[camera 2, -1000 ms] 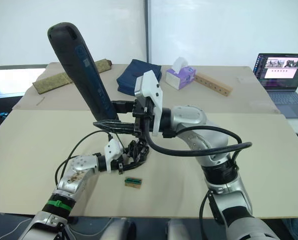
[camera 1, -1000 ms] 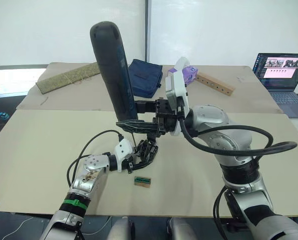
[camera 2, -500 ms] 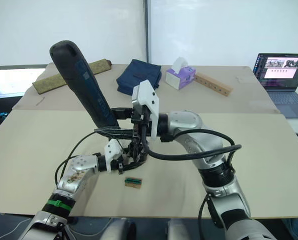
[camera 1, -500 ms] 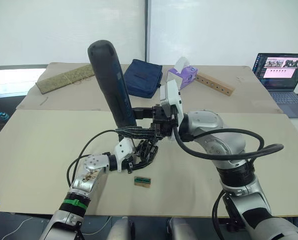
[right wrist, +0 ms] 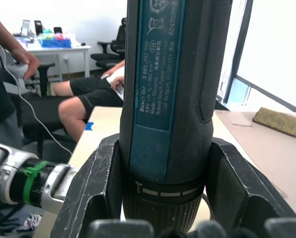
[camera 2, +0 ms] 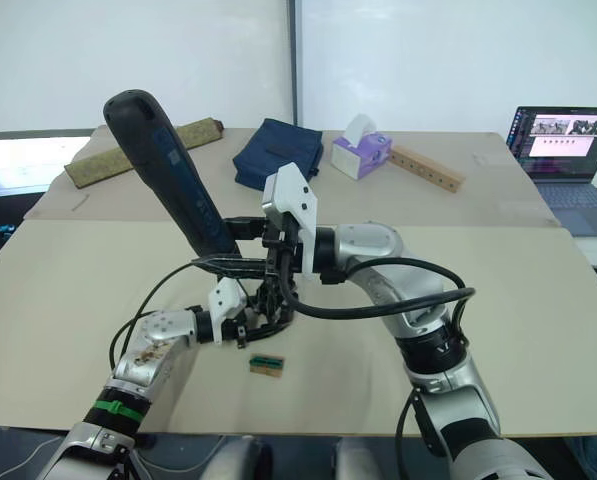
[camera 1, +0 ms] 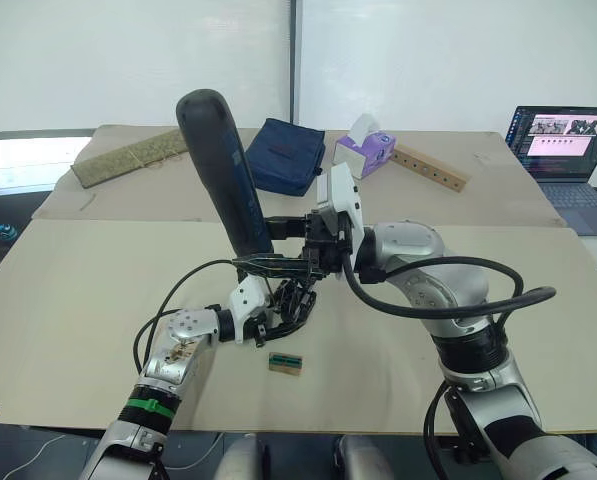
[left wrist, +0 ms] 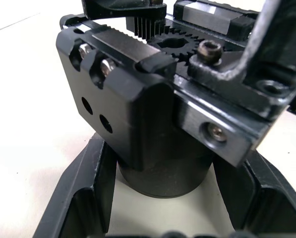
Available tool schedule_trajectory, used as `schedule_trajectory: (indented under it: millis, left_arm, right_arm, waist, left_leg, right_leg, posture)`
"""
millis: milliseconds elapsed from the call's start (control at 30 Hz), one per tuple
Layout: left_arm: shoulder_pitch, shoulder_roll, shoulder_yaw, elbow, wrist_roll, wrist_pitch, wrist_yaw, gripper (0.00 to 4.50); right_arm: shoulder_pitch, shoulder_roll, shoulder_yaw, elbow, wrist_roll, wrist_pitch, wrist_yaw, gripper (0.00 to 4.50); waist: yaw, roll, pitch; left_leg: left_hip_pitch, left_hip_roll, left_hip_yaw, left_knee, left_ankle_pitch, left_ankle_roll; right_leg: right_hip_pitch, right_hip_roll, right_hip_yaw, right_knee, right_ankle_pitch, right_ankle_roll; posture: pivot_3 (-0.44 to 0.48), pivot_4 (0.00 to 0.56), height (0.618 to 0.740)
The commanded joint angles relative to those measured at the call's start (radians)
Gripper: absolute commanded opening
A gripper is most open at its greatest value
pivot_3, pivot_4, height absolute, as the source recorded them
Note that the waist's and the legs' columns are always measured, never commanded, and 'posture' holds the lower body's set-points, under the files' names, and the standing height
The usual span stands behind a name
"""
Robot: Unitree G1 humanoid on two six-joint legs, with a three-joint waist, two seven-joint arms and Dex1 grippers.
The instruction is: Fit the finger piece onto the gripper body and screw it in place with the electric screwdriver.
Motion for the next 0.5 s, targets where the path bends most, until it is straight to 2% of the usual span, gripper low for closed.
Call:
schedule_trajectory:
  millis: [33,500]
  left_arm:
    - [0.03,0.005,-0.023,0.019,0.007,0.033,-0.004,2.3]
    - [0.028,0.003,-0.027,0.018,0.008,0.039,-0.005,2.3]
  right_arm:
    - [-0.008,0.003,-0.017,-0.034,0.002,-0.049,0.009,1.92]
    - [-0.005,0.002,-0.018,-0.018,-0.03,-0.068,0.027,1.92]
  waist:
    - [0.0,0.0,0.0]
    - [0.0,0.0,0.0]
  left_leg:
    - [0.0,0.0,0.0,0.0,0.0,0.0]
    - [0.0,0.0,0.0,0.0,0.0,0.0]
  right_leg:
    - [0.0,0.0,0.0,0.0,0.0,0.0]
    - [0.0,0.0,0.0,0.0,0.0,0.0]
  posture:
    - [0.0,0.15,0.74]
    - [0.0,0.15,0.74]
